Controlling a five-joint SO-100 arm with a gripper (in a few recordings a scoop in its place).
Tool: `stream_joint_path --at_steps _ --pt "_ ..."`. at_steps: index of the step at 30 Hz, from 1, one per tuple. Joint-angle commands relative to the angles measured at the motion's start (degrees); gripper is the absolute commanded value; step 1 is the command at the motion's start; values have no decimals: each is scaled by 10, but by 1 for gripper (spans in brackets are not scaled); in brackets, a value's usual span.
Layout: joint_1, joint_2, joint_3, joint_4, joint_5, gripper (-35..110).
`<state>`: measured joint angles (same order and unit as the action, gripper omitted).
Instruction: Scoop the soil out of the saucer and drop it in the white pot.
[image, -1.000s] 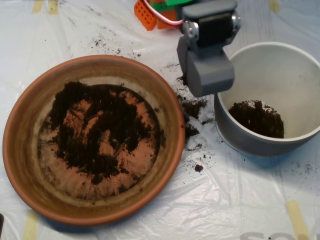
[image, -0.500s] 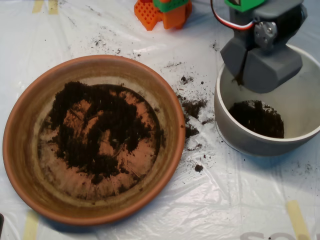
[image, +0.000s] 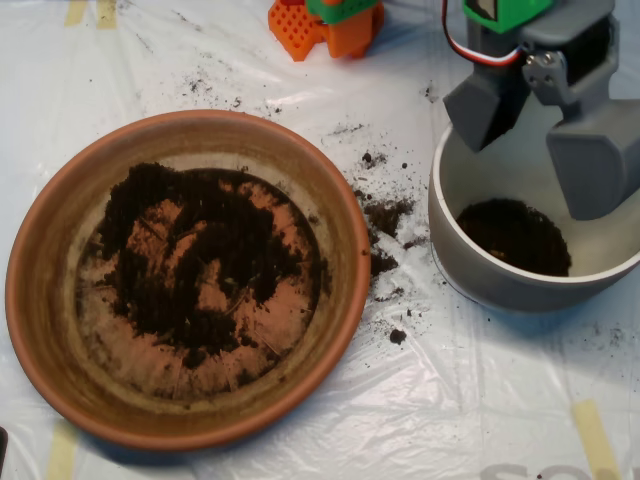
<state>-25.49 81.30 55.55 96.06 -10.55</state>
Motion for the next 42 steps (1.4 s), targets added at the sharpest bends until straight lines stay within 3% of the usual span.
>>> stream_joint_path --at_steps 1,9,13,18,34,42 --pt "-8 76 4 -10 -8 33" --pt "16 76 -61 10 8 34" --pt "71 58 -148 47 25 36" --pt "155 68 -139 50 45 43" --pt "407 283 426 -254 40 49" --pt "497 247 560 -347 25 54"
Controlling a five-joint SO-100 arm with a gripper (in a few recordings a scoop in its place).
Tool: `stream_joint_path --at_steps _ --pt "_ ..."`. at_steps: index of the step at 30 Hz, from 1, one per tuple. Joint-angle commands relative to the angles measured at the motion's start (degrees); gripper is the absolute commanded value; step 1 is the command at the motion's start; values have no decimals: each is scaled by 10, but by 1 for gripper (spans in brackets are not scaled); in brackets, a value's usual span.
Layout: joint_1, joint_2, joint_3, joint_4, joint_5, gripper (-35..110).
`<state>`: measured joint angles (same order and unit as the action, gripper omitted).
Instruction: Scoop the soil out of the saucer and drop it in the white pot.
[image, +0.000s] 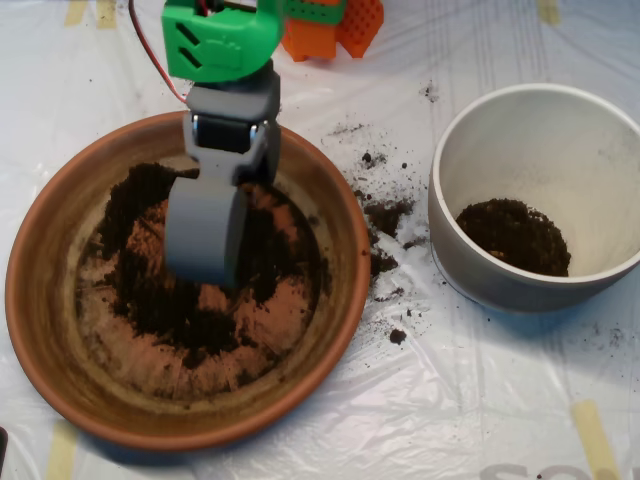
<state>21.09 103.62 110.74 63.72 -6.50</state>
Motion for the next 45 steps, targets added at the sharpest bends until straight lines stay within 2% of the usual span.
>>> stream_joint_path --at_steps 1,10,23,34,45 --pt "39 11 12 -29 -16 55" --pt "57 -84 13 -34 -14 64" --pt "77 -260 -183 92 -27 68" --pt "83 -387 -350 178 -59 63" --pt "84 -440 -393 198 -72 57"
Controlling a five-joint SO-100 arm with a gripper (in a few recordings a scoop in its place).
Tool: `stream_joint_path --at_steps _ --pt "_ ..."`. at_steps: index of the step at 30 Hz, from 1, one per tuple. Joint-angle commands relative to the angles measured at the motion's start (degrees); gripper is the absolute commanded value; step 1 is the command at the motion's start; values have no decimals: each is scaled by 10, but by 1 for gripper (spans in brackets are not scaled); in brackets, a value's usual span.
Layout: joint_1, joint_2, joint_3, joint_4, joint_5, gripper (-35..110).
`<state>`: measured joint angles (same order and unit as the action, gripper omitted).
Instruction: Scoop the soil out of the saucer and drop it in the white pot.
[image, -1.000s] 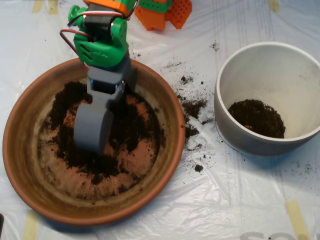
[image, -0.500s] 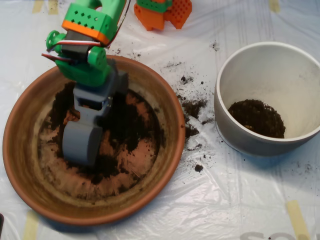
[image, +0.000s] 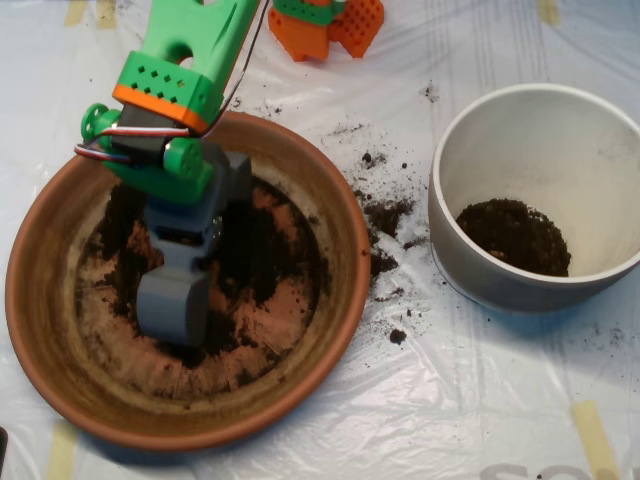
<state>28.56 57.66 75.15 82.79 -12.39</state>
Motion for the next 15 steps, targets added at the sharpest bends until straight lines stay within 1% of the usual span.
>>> stream_joint_path --at_steps 1,5,15 --pt "10 17 -36 7 -15 53" --pt "13 16 -24 0 -16 36" --pt "28 118 94 -64 -36 33"
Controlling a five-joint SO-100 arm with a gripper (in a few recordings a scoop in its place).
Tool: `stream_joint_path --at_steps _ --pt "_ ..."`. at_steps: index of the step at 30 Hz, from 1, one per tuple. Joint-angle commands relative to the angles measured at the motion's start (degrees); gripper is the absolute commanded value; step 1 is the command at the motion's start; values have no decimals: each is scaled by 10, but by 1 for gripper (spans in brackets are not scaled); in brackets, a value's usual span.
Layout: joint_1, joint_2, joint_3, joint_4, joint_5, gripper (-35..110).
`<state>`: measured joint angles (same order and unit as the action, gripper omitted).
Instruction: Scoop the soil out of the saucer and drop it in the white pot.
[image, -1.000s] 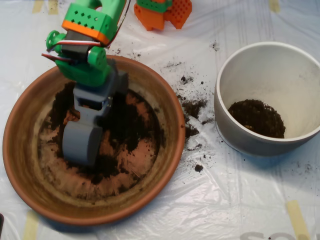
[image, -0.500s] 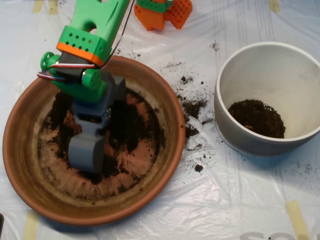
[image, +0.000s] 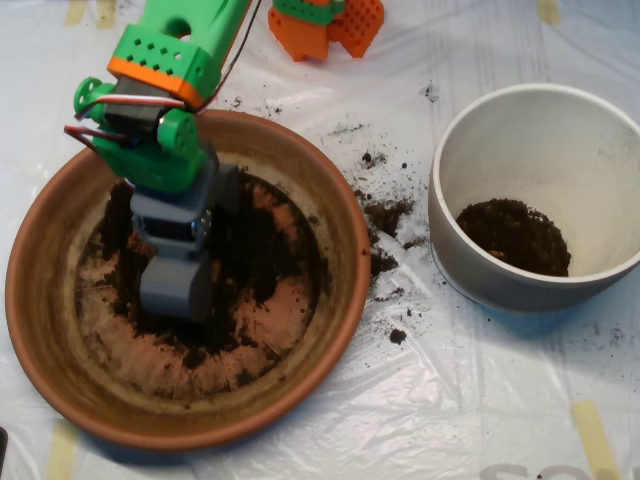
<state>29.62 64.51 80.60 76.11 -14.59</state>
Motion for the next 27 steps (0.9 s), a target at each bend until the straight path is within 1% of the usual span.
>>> stream_joint_path --at_steps 1,7,10,14,18,27 --pt "20 59 49 0 -18 33" --pt "31 130 148 -54 -39 31" --pt "32 174 209 -98 -47 26" --pt "30 235 285 -164 -58 22" --pt "30 269 324 -190 -62 20" --pt "39 349 408 -260 -67 0"
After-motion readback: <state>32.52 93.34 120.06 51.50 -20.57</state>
